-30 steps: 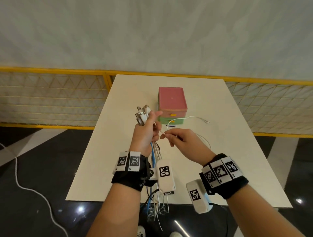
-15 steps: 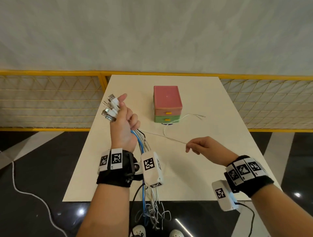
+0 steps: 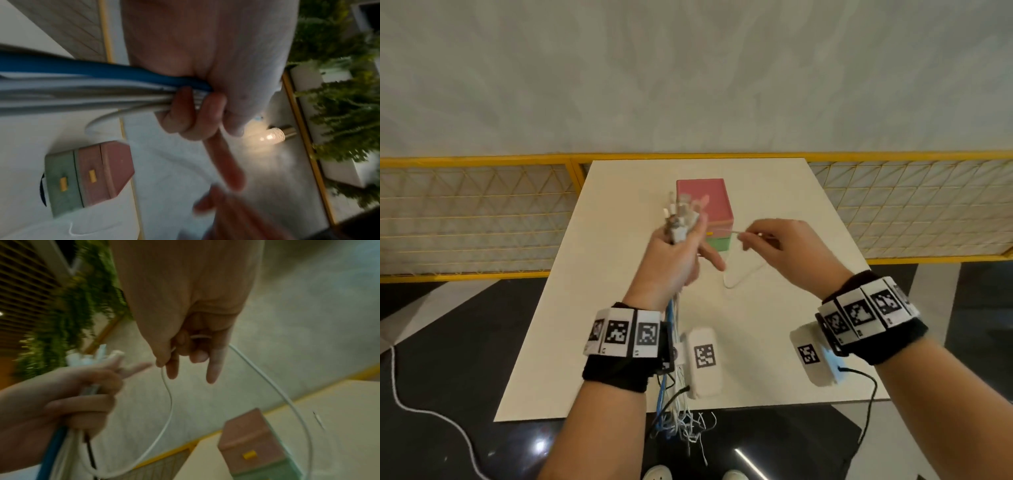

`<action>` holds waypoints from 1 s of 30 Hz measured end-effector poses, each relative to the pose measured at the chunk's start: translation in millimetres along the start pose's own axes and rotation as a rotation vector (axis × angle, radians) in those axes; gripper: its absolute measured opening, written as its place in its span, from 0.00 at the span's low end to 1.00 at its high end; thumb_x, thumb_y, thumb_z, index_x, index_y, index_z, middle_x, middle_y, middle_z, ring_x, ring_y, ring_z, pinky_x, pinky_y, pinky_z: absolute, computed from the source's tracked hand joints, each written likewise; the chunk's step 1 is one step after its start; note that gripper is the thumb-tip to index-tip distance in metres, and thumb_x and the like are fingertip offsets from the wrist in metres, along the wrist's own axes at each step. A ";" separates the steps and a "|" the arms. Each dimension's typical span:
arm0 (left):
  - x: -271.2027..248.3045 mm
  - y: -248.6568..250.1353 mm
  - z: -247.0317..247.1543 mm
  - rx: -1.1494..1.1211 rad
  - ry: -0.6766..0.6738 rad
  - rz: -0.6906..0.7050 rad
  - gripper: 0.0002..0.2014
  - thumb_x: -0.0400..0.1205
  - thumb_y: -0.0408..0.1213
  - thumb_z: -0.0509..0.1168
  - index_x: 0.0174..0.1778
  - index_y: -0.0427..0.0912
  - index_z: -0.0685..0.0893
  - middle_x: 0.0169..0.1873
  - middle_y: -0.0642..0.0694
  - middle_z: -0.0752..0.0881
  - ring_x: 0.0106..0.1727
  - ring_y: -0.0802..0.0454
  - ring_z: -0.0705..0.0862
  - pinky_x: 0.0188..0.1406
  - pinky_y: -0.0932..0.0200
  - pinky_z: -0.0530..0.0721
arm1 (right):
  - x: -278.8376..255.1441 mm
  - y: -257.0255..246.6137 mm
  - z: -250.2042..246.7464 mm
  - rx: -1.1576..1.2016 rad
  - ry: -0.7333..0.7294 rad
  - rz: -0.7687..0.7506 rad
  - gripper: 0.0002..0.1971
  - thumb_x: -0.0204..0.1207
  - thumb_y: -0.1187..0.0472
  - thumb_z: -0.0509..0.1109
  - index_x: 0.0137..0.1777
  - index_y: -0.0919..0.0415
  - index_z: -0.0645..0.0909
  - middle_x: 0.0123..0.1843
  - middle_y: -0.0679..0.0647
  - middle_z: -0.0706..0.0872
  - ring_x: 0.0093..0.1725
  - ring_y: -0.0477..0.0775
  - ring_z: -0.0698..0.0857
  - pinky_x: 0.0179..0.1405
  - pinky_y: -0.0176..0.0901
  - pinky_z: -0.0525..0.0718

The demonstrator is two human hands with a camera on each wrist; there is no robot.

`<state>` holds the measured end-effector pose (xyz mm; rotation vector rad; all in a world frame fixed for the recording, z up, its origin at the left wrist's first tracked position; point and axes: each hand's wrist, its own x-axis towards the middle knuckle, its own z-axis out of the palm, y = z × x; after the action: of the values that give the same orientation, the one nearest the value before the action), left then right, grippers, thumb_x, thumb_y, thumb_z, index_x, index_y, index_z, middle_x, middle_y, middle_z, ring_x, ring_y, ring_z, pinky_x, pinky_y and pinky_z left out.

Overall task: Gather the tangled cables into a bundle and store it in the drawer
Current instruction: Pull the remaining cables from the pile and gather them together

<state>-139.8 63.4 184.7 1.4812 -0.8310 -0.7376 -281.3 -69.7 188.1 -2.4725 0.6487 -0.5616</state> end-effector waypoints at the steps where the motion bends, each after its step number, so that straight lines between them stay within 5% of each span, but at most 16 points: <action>1: -1.9 0.6 6.1 0.041 -0.058 -0.031 0.15 0.88 0.51 0.57 0.66 0.54 0.82 0.30 0.41 0.91 0.17 0.51 0.66 0.17 0.63 0.66 | 2.4 -11.2 -0.6 -0.005 0.012 -0.091 0.10 0.81 0.54 0.66 0.40 0.53 0.84 0.26 0.39 0.78 0.28 0.38 0.79 0.31 0.27 0.73; 3: -3.8 0.3 12.1 0.071 -0.077 -0.063 0.16 0.87 0.51 0.59 0.51 0.42 0.84 0.27 0.41 0.90 0.16 0.50 0.67 0.18 0.63 0.68 | 6.7 -22.2 -2.0 -0.061 0.013 -0.212 0.12 0.81 0.55 0.65 0.40 0.60 0.84 0.31 0.43 0.81 0.31 0.42 0.77 0.33 0.33 0.73; 6: -1.6 -0.6 2.5 -0.010 0.141 -0.085 0.17 0.86 0.47 0.63 0.34 0.43 0.80 0.17 0.50 0.80 0.16 0.57 0.68 0.17 0.65 0.66 | 6.3 -13.1 -7.1 -0.028 -0.048 -0.161 0.13 0.82 0.55 0.63 0.40 0.61 0.83 0.35 0.51 0.82 0.35 0.50 0.78 0.38 0.40 0.74; 10: 0.9 -1.9 -30.9 -0.392 0.545 -0.084 0.15 0.85 0.46 0.64 0.33 0.47 0.77 0.17 0.56 0.76 0.17 0.62 0.68 0.15 0.68 0.63 | -6.7 12.6 -11.0 0.012 -0.104 0.023 0.14 0.84 0.53 0.60 0.39 0.55 0.80 0.35 0.50 0.83 0.36 0.49 0.81 0.37 0.40 0.76; 13: 0.2 -7.0 -45.4 -0.428 0.666 -0.092 0.15 0.87 0.45 0.63 0.35 0.45 0.79 0.15 0.56 0.76 0.16 0.62 0.68 0.15 0.67 0.62 | -11.6 25.1 -8.3 0.014 -0.140 0.095 0.14 0.83 0.53 0.60 0.38 0.54 0.81 0.35 0.54 0.85 0.37 0.52 0.82 0.38 0.45 0.77; 15: -0.6 -8.3 -42.2 -0.314 0.685 -0.075 0.10 0.88 0.44 0.62 0.45 0.45 0.83 0.15 0.54 0.76 0.15 0.61 0.69 0.15 0.66 0.65 | -10.1 24.2 -5.6 0.001 -0.125 0.086 0.14 0.83 0.52 0.61 0.38 0.53 0.81 0.33 0.59 0.83 0.32 0.55 0.79 0.35 0.51 0.77; 17: -1.8 -4.6 -31.3 -0.186 0.677 -0.026 0.07 0.88 0.44 0.61 0.58 0.50 0.82 0.18 0.49 0.76 0.15 0.61 0.70 0.17 0.67 0.70 | -5.8 15.8 -4.1 -0.014 -0.105 0.045 0.14 0.83 0.54 0.61 0.38 0.55 0.81 0.28 0.56 0.79 0.26 0.46 0.73 0.36 0.45 0.74; 20: -5.4 -1.1 -8.4 -0.019 0.460 0.055 0.13 0.87 0.43 0.61 0.67 0.55 0.81 0.20 0.48 0.74 0.15 0.61 0.69 0.18 0.68 0.72 | 4.9 -2.3 -1.6 -0.043 -0.111 -0.106 0.13 0.83 0.58 0.63 0.37 0.59 0.81 0.21 0.45 0.71 0.26 0.45 0.74 0.70 0.49 0.74; 21: -7.2 0.0 -0.4 0.021 0.355 0.054 0.09 0.87 0.44 0.62 0.61 0.54 0.84 0.19 0.48 0.74 0.15 0.61 0.68 0.18 0.67 0.71 | 8.1 -9.5 -0.5 -0.045 -0.114 -0.168 0.13 0.83 0.59 0.63 0.37 0.61 0.81 0.21 0.43 0.69 0.27 0.43 0.75 0.73 0.57 0.72; 23: -10.1 -0.7 10.3 0.116 0.178 0.000 0.16 0.85 0.50 0.62 0.39 0.44 0.84 0.16 0.47 0.75 0.14 0.58 0.69 0.20 0.64 0.71 | 13.6 -21.9 -0.3 -0.057 -0.101 -0.288 0.11 0.82 0.60 0.64 0.39 0.61 0.82 0.25 0.38 0.70 0.30 0.39 0.76 0.64 0.67 0.78; 25: -11.8 -1.4 12.3 0.149 0.127 -0.040 0.21 0.84 0.54 0.64 0.28 0.45 0.77 0.13 0.50 0.74 0.14 0.57 0.69 0.21 0.63 0.70 | 17.5 -27.6 -3.5 -0.098 -0.119 -0.337 0.10 0.83 0.59 0.63 0.44 0.60 0.83 0.33 0.40 0.78 0.35 0.40 0.75 0.62 0.64 0.78; 28: -7.9 2.9 -3.5 0.070 0.316 -0.048 0.19 0.83 0.51 0.67 0.28 0.47 0.76 0.13 0.53 0.73 0.14 0.59 0.69 0.17 0.64 0.69 | 16.4 -17.6 -10.6 -0.066 -0.170 -0.223 0.11 0.84 0.57 0.60 0.46 0.58 0.82 0.40 0.48 0.84 0.42 0.49 0.81 0.54 0.44 0.79; 30: -7.0 5.6 -22.1 0.005 0.485 -0.077 0.19 0.83 0.52 0.67 0.29 0.47 0.75 0.16 0.54 0.74 0.14 0.62 0.69 0.16 0.67 0.70 | 11.3 -1.8 -16.2 -0.018 -0.174 -0.088 0.10 0.85 0.57 0.58 0.45 0.54 0.80 0.39 0.46 0.83 0.41 0.44 0.82 0.43 0.37 0.77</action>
<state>-125.5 81.2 191.8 1.6126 -0.4080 -0.4021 -279.8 -80.6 204.6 -2.5414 0.4806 -0.3687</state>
